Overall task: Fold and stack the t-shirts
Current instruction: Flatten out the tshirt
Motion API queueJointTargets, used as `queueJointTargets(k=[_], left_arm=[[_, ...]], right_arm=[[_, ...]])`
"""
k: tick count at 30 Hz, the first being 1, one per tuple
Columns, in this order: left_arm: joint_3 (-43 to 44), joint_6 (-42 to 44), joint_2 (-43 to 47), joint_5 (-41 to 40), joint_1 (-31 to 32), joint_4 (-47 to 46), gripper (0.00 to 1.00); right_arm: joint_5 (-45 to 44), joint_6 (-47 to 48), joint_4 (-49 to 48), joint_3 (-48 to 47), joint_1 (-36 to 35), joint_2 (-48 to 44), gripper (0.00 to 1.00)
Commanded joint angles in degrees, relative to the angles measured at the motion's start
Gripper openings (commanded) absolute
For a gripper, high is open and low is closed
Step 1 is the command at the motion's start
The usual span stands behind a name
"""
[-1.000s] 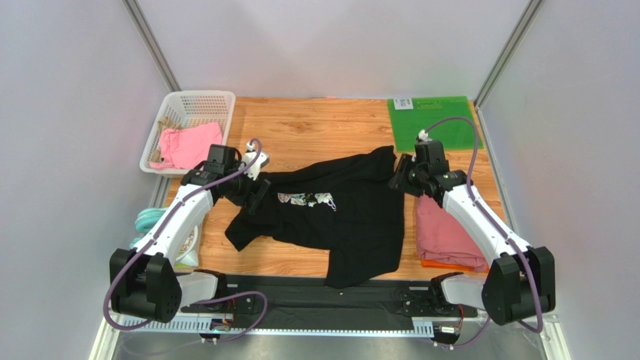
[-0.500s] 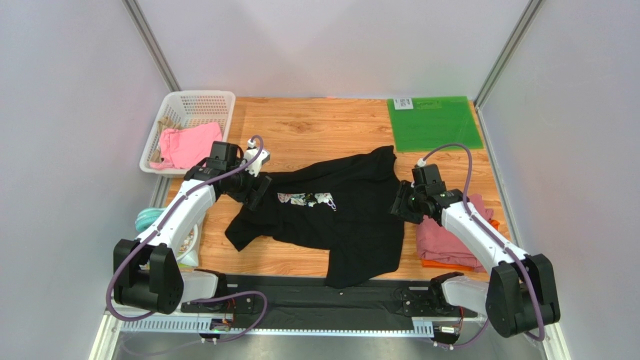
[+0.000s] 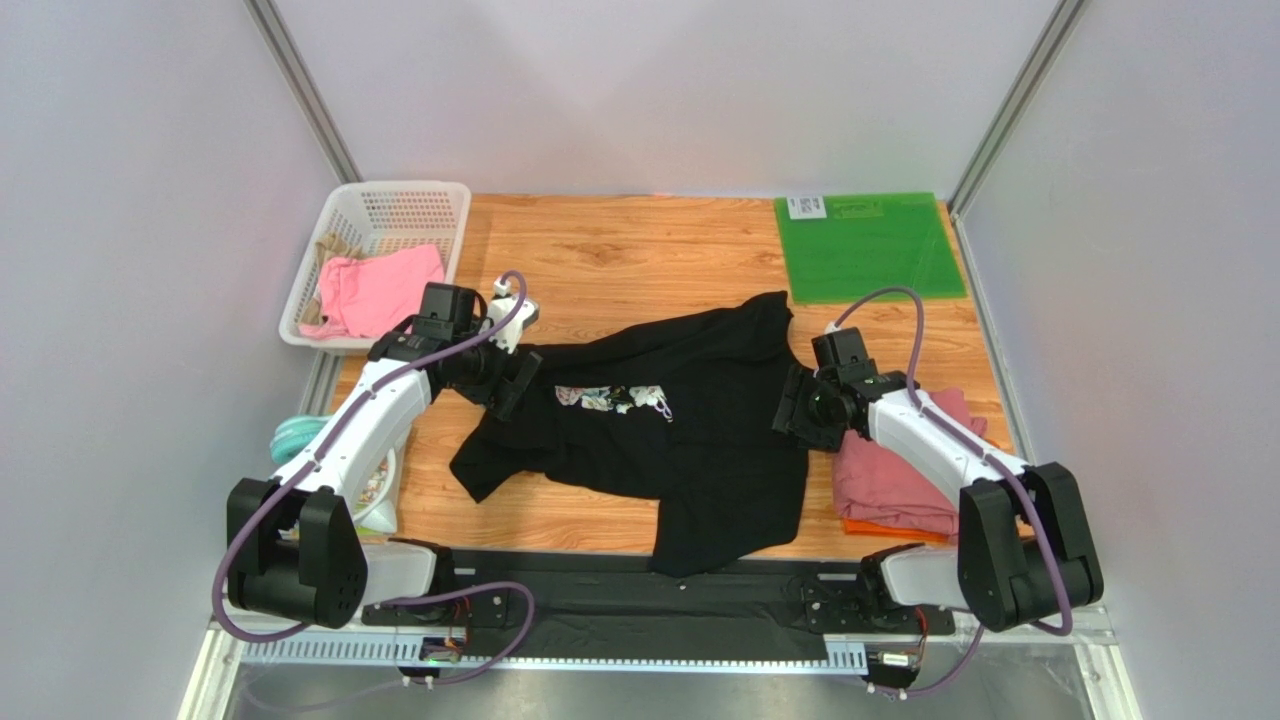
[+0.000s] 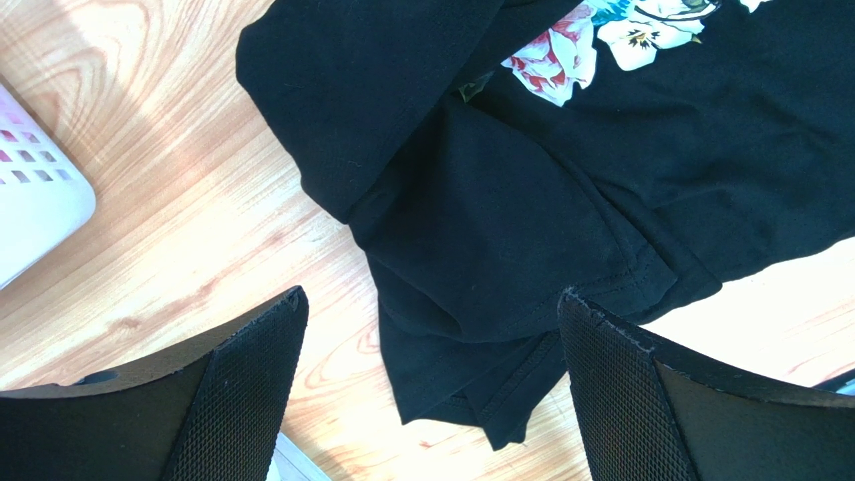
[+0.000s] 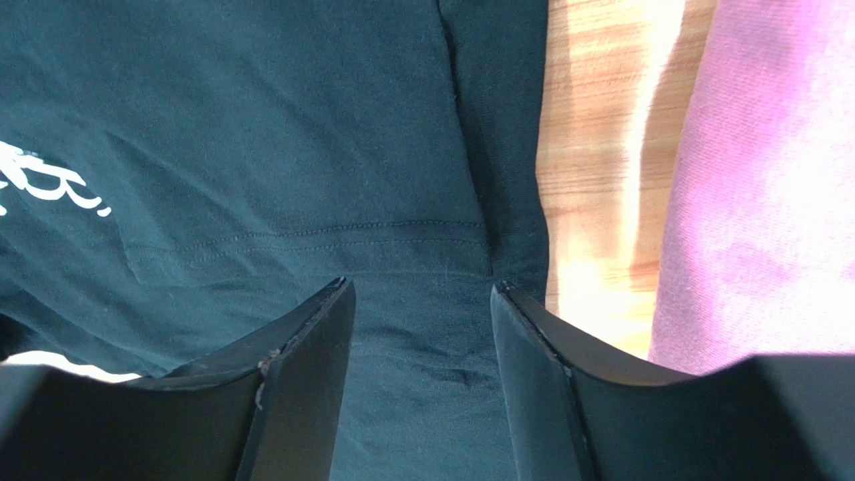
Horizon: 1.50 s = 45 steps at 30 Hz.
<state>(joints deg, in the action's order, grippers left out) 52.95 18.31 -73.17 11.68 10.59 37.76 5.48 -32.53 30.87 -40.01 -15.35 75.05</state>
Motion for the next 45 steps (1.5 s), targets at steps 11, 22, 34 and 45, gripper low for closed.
queueJointTargets(k=[11,22,34,45], left_arm=[[-2.1,0.0,-1.0,-2.5,-0.2,-5.2,1.0],[-2.3,-1.5,-8.8,-3.1,-0.3,-9.7,0.99],[-6.6,-4.1,-9.9,2.4,-0.3,-9.5,0.89],[-3.6,-4.2,-8.3,3.8,-0.2,-6.5,0.5]], right_arm=[[-3.3,1.9,-3.4,-1.2,-0.3,4.4,0.54],[-1.9,1.9,-4.2,-2.8,-0.3,4.8,0.04],[-1.1,1.9,-4.4,-2.2,-0.3,2.2,0.0],[-0.5,1.7,-4.7,-1.2,-0.3,1.4,0.0]])
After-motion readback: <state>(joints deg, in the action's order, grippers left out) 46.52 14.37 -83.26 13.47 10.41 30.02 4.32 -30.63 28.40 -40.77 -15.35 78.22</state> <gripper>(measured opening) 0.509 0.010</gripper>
